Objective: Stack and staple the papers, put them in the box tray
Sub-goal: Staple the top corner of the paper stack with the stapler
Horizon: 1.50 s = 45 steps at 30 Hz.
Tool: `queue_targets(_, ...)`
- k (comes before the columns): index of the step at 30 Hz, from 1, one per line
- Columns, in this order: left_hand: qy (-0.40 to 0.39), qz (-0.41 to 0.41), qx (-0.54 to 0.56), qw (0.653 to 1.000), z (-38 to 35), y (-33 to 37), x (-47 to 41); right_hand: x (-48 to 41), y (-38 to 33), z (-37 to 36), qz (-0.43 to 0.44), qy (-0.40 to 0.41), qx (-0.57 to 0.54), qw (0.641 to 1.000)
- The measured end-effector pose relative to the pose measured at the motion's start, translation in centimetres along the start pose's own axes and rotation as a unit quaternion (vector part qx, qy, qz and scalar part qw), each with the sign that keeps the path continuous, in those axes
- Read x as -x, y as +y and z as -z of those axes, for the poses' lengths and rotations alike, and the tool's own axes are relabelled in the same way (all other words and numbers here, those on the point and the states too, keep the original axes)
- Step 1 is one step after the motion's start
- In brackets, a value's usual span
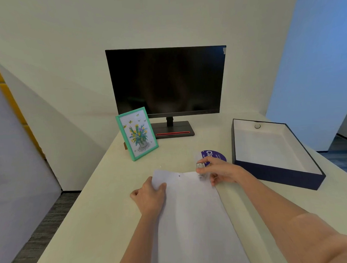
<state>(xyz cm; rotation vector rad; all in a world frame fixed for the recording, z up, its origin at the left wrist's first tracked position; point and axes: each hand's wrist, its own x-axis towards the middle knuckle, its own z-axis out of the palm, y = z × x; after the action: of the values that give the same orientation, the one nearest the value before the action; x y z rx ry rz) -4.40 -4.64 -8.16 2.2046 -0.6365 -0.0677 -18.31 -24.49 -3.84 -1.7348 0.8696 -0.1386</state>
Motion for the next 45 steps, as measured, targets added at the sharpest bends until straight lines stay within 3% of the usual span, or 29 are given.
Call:
queue_targets(3,-0.005,-0.005,0.000,1.000,-0.1,-0.1,0.0,0.1,0.1,-0.3,0.008,0.039,0.047,0.998)
queue_targets(8,0.006,-0.001,0.019,1.000,-0.3,-0.4,-0.2,0.0,-0.2,-0.3,0.032,0.014,0.043,0.998)
queue_targets(13,0.007,-0.004,0.009,1.000,-0.6,-0.7,-0.4,-0.1,0.2,-0.6,0.018,0.049,0.062,0.997)
queue_targets(18,0.012,-0.002,-0.003,1.000,-0.8,-0.8,-0.5,0.6,0.0,-0.6,0.031,0.008,0.009,0.999)
queue_targets(25,0.008,-0.010,-0.004,1.000,-0.8,-0.7,-0.5,1.4,-0.4,-1.1,0.035,0.057,0.076,0.995)
queue_targets(31,0.010,-0.006,0.012,1.000,-0.8,-0.8,-0.5,2.3,1.5,-1.9,0.057,0.087,-0.116,0.988)
queue_targets(38,0.006,-0.011,-0.001,1.000,-0.7,-0.7,-0.5,2.9,2.5,-1.3,0.040,0.184,-0.376,0.907)
queue_targets(40,0.005,-0.006,0.003,1.000,-0.7,-0.7,-0.6,3.7,2.7,-0.7,0.026,0.211,-0.326,0.921)
queue_targets(43,-0.008,0.003,0.025,1.000,-0.6,-0.8,-0.5,5.5,3.2,0.2,-0.012,0.234,-0.018,0.972)
queue_targets(45,-0.025,0.009,0.039,0.999,-0.2,-0.5,-0.3,6.6,3.9,0.1,-0.051,0.262,0.220,0.938)
